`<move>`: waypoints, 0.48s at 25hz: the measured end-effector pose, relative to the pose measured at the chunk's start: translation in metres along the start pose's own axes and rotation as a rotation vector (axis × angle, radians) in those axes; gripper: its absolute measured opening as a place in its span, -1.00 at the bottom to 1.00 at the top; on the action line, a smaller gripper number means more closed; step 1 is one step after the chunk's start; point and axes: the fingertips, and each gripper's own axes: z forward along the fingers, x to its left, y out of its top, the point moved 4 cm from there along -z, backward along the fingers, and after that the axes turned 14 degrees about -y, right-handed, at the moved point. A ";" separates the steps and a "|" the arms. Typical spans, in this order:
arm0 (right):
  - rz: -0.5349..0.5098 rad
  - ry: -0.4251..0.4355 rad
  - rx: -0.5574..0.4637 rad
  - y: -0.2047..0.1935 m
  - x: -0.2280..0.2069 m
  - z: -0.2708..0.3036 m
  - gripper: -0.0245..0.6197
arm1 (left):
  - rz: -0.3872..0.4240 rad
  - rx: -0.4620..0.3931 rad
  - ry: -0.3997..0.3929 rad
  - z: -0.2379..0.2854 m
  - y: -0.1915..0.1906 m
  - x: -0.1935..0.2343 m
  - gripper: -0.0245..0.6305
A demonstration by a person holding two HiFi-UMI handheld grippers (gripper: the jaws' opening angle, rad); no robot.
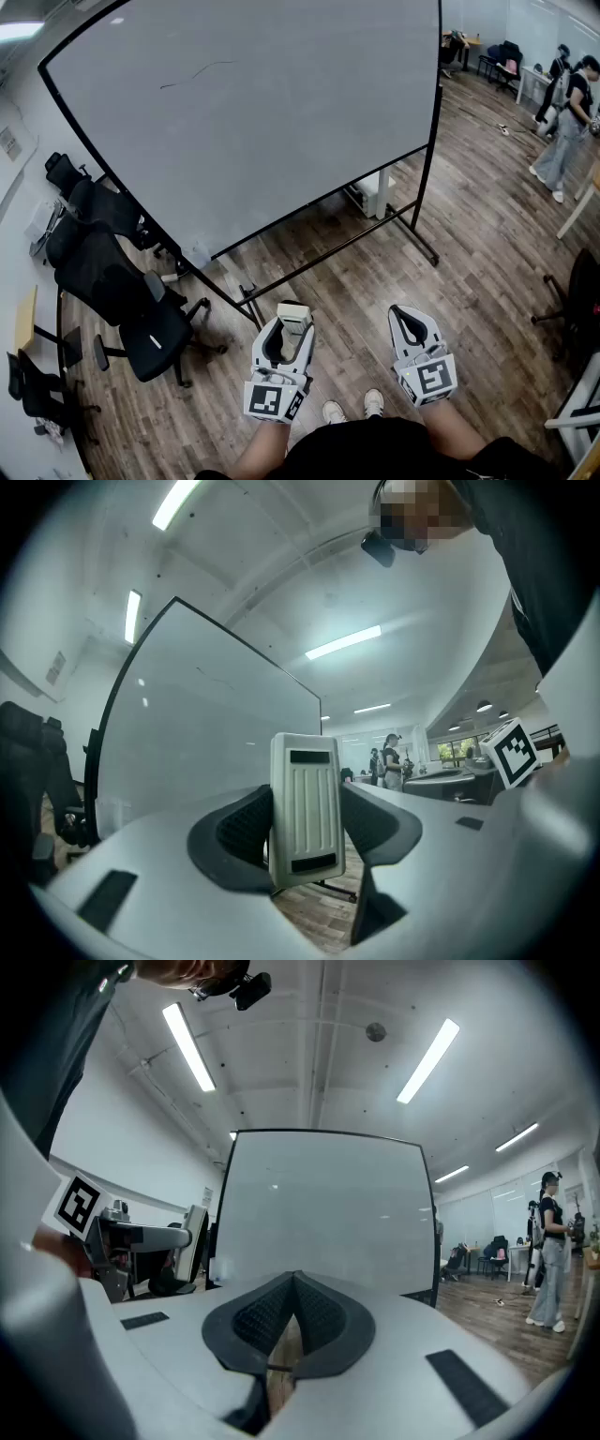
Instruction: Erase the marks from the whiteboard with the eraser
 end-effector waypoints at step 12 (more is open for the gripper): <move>0.091 -0.028 0.018 -0.008 0.017 0.012 -0.87 | 0.011 0.010 0.002 -0.014 0.000 0.021 -0.17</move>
